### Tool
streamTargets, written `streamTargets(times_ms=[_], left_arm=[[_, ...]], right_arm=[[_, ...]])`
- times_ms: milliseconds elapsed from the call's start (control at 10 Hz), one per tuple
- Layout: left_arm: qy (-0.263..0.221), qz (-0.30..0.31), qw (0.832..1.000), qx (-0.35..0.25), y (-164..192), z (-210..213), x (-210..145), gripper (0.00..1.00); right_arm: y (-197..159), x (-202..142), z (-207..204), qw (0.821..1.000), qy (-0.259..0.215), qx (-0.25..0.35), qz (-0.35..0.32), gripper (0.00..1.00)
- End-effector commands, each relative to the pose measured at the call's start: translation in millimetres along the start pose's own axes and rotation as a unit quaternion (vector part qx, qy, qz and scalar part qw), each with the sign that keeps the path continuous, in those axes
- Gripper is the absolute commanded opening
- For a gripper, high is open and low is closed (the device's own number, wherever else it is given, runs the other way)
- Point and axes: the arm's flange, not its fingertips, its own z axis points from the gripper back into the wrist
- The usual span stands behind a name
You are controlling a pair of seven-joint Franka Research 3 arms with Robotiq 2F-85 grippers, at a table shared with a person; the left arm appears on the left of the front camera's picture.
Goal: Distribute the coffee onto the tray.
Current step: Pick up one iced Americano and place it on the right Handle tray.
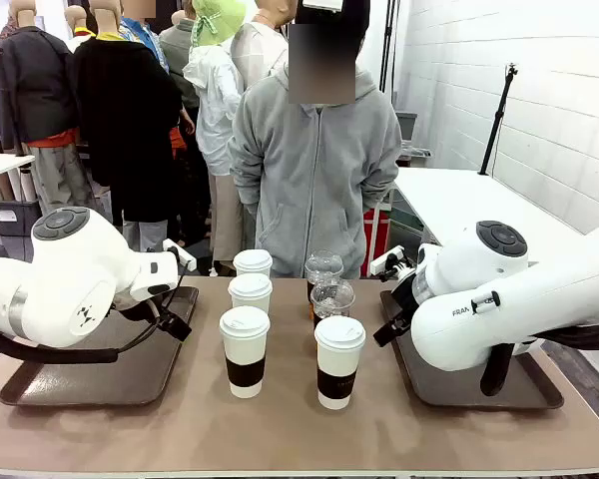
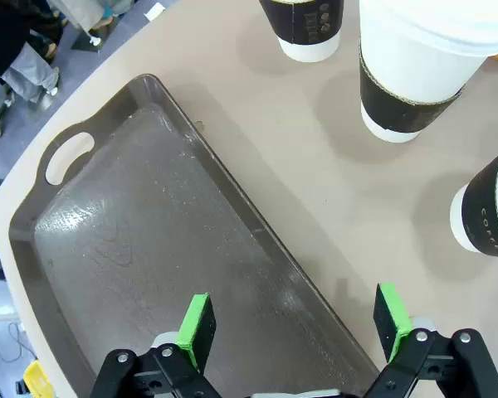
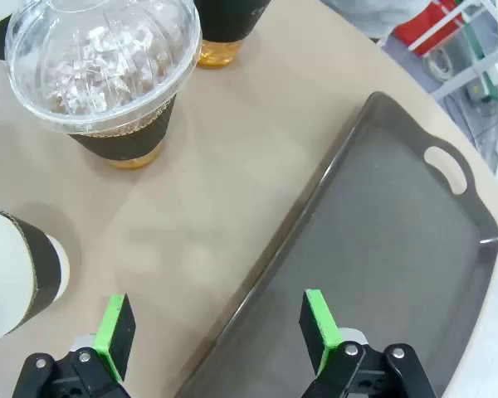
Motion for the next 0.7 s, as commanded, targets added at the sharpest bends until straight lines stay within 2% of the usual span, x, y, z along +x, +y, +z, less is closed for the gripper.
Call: streamTargets(times_ms=[0, 600], left_arm=[[0.000, 0.000, 1.000, 0.000, 0.0, 0.0, 0.0, 1.00], [0.000, 0.000, 1.000, 0.000, 0.0, 0.0, 0.0, 1.00]], right_arm=[[0.0, 0.0, 0.0, 1.000, 0.000, 0.000, 0.000, 1.00], [0.0, 0.0, 0.0, 1.000, 0.000, 0.000, 0.000, 1.00]])
